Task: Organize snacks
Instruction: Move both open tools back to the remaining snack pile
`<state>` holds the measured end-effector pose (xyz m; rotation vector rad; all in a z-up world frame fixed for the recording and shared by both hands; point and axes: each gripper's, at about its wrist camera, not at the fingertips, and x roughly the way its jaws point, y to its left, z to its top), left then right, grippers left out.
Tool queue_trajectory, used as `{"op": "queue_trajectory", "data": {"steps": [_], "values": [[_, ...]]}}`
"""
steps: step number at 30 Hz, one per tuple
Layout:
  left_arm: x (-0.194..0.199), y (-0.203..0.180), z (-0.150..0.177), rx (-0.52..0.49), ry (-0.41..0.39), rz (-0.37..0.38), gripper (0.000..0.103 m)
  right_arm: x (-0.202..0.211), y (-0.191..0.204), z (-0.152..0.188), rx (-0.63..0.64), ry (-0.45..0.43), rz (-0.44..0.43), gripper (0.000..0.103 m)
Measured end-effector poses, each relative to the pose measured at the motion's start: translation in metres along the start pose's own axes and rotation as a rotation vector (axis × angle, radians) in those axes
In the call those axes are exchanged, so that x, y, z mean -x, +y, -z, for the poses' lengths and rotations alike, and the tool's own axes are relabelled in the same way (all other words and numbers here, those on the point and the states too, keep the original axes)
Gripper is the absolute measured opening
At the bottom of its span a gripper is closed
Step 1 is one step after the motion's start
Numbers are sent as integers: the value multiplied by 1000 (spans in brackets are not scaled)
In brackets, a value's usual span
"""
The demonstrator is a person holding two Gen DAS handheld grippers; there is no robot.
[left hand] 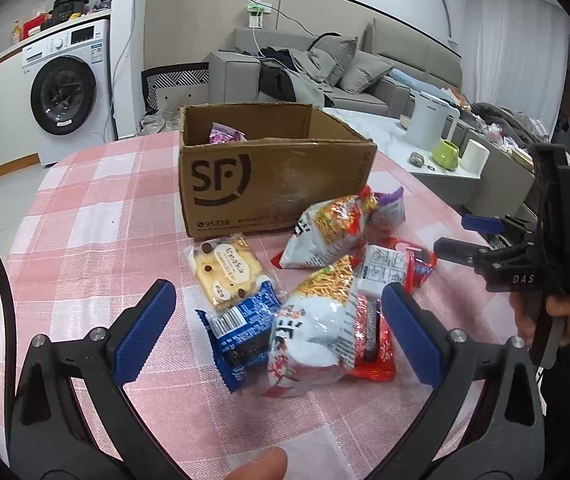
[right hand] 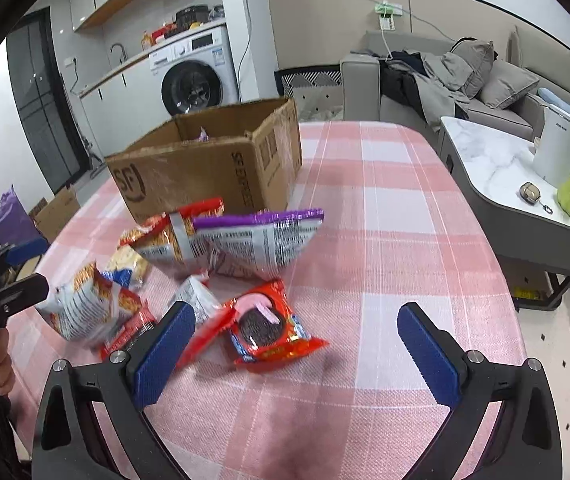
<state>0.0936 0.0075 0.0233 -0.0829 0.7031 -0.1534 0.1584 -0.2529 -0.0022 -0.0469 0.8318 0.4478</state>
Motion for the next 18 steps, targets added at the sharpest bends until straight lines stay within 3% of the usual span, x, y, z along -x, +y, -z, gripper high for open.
{"op": "queue_trajectory", "data": {"steps": [18], "values": [[-26,-15,12,-64,112,34,102,-40,-1,14,38,127,21,103]]}}
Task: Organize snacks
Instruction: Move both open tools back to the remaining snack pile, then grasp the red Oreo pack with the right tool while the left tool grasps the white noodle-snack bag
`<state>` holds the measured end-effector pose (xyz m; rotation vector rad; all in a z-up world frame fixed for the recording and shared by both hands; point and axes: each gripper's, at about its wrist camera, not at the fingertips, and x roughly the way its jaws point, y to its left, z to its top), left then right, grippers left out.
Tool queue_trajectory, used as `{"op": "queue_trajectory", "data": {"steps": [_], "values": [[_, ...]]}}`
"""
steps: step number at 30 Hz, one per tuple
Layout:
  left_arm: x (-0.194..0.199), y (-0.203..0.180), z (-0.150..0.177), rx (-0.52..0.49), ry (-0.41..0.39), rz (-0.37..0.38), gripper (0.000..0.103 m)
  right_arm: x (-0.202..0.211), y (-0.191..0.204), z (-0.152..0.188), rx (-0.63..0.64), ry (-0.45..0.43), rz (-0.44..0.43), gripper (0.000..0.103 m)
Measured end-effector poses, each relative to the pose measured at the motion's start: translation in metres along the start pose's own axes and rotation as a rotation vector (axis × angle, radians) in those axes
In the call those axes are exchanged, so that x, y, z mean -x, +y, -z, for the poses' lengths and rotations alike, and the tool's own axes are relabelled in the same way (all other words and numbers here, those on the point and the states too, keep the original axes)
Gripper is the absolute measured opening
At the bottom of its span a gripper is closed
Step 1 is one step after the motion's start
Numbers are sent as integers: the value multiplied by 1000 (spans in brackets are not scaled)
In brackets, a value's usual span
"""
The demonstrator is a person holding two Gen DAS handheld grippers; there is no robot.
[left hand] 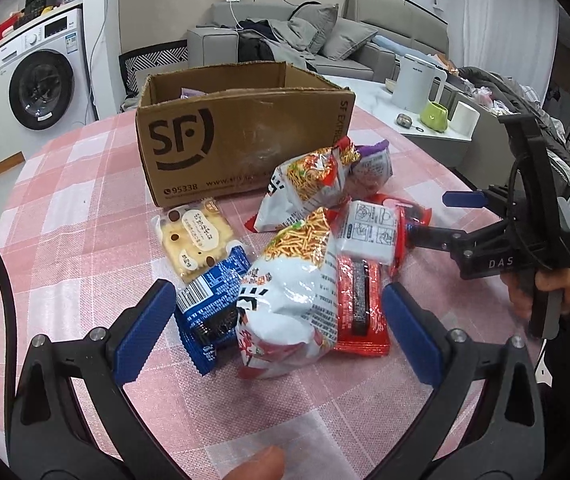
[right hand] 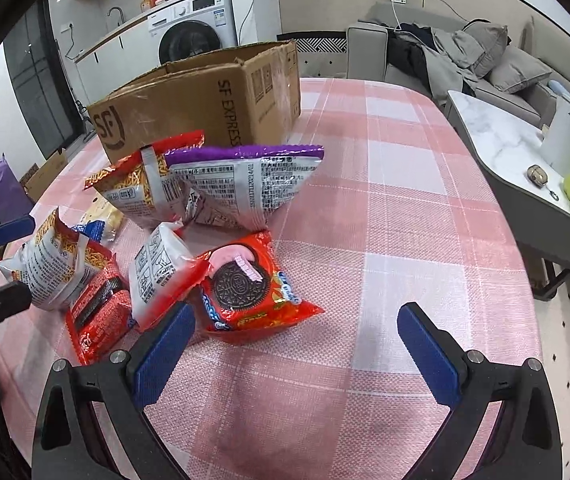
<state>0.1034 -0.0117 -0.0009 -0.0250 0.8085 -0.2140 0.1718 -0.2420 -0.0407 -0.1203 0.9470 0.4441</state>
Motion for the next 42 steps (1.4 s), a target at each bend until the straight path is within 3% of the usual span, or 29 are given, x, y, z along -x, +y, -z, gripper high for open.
{"op": "queue_trajectory", "data": {"steps": [16,30,37,42], "values": [[-16,11,3,20,39,-38,102,-18,15,0,16,16,-15,101],[-21,10,5,25,61,-21,102,-19,17,-5,7,5,-28,84],[-23,8,7,18,65,-20,102,-18,17,-5,28,-7,-41,63],[-22,7,8,18,61,-15,102,-14,18,-3,38,-7,-70,55]]}}
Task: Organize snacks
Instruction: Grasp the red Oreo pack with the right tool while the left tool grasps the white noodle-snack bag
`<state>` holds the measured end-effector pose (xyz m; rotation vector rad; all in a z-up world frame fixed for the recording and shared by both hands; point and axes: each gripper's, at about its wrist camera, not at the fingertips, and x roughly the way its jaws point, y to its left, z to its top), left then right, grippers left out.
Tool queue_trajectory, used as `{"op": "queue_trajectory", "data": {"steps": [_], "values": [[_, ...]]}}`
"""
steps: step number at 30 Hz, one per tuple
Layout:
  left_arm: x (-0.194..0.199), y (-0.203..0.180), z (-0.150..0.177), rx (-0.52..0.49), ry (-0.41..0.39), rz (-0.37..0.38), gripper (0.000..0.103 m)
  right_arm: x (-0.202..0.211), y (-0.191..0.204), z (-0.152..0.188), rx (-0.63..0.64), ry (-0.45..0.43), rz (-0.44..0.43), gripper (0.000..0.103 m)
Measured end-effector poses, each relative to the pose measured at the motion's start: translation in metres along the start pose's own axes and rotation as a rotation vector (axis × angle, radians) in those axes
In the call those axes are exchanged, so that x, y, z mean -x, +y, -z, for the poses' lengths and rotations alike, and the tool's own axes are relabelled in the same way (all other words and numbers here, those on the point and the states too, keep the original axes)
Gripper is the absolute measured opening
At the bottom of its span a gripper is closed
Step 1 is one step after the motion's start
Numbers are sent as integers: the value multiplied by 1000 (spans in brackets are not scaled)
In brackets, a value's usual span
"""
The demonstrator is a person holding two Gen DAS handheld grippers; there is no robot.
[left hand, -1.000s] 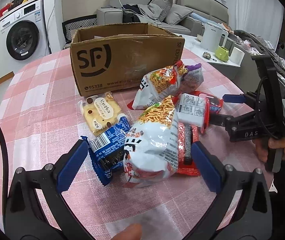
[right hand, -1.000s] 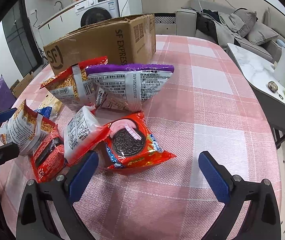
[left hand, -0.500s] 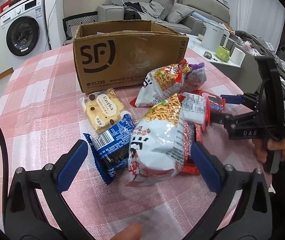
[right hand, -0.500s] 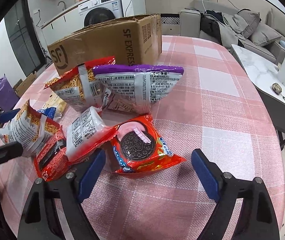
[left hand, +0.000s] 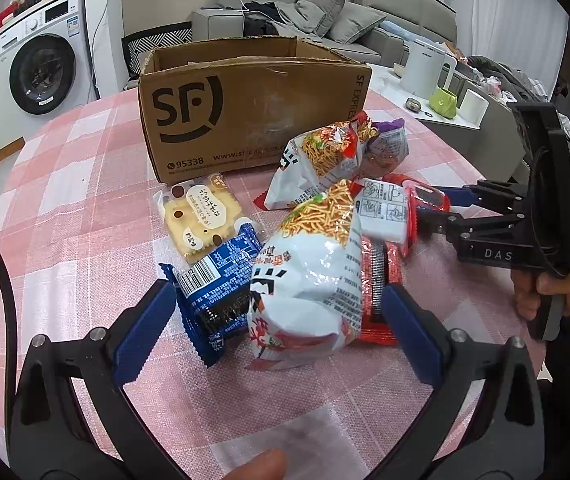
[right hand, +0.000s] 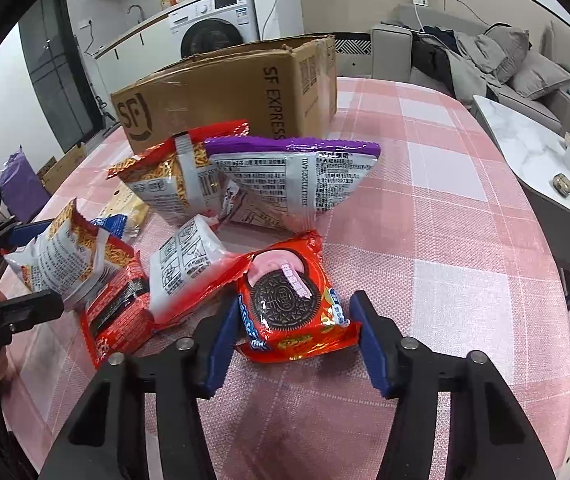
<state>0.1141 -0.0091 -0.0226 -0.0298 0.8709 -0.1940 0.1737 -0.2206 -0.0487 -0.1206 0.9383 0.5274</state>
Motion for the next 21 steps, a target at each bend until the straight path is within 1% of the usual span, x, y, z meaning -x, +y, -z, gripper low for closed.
{"op": "queue_trajectory", "data": {"steps": [3,7,8,11,13,15,16,18,20,21], "values": [[1,0,-1,-2,-1,-2,102,3,-1,2,0,-2,-9,49],[1,0,0,-5,-2,16,102,9,-4,3,-1,-24,5,48],[0,-1,-1,-8,2,20,101,11,-6,3,-3,-31,3,48],[-1,-3,0,-21,4,31,86,18,-10,1,-15,-47,9,48],[-3,-4,1,-29,12,43,80,23,-14,0,-24,-59,13,48],[-4,-4,1,-27,14,50,68,26,-15,-1,-27,-68,13,48],[-5,-3,0,-22,13,57,64,28,-16,-2,-29,-76,12,48],[-5,-2,1,-18,15,68,52,31,-16,-3,-31,-85,9,48],[-4,-1,1,-11,12,93,47,33,-15,-4,-29,-94,8,48],[-3,-1,1,-11,10,93,46,34,-14,-3,-27,-95,6,48]]}}
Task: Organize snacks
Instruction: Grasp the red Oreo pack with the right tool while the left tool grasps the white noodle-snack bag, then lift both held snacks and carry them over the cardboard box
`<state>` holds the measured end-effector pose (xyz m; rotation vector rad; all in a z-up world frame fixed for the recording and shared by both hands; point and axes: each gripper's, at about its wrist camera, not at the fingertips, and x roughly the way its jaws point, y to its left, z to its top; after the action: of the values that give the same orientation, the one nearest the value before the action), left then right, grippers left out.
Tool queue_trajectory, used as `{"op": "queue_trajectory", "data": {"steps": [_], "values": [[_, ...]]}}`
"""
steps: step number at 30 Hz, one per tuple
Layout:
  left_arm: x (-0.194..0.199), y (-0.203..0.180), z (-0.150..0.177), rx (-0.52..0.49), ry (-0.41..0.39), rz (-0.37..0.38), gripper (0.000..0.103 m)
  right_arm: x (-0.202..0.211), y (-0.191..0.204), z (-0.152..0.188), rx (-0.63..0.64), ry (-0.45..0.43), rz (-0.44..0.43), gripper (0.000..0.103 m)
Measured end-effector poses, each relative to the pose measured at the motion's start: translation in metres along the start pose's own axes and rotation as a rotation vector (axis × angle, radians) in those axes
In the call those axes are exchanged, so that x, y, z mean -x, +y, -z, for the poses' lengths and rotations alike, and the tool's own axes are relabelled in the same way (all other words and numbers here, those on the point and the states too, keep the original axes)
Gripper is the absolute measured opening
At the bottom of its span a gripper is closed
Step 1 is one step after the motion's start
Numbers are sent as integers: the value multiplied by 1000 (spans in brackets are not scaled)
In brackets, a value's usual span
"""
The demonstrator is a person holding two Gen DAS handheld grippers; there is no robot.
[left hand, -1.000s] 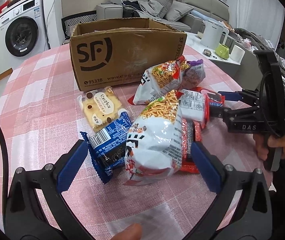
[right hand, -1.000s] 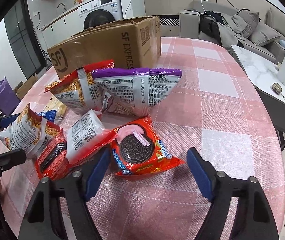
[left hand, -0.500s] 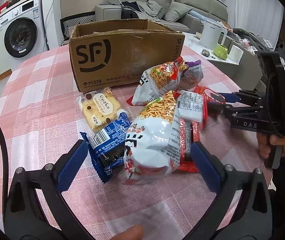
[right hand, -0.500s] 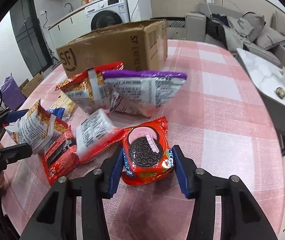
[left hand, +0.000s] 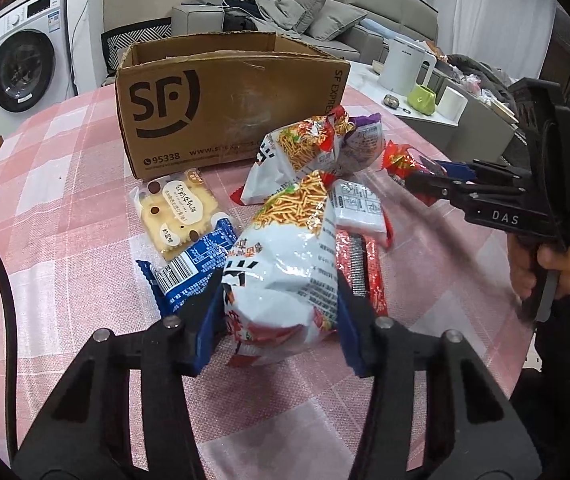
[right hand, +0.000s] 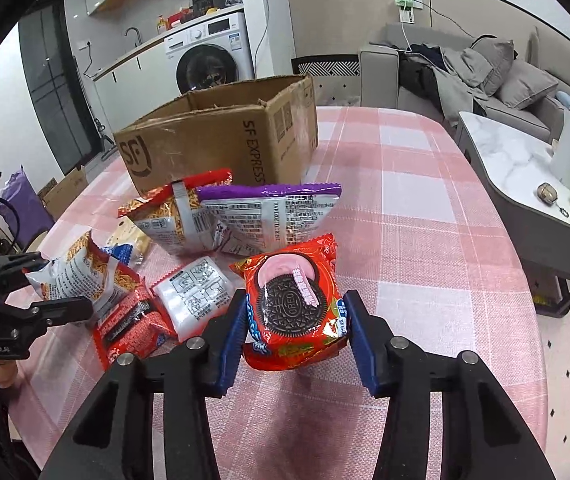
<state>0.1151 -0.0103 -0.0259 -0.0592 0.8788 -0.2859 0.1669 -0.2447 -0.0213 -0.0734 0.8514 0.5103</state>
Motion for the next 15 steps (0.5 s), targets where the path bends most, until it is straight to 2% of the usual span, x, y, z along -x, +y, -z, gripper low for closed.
{"op": "queue_trajectory", "data": {"steps": [6,15], "values": [[6,0,-1,2,-23,17,40,3,4,-1,8,-14,-8,48],[18,5,-5,23,-69,22,39,18,7,-4,14,-53,-19,48]]}}
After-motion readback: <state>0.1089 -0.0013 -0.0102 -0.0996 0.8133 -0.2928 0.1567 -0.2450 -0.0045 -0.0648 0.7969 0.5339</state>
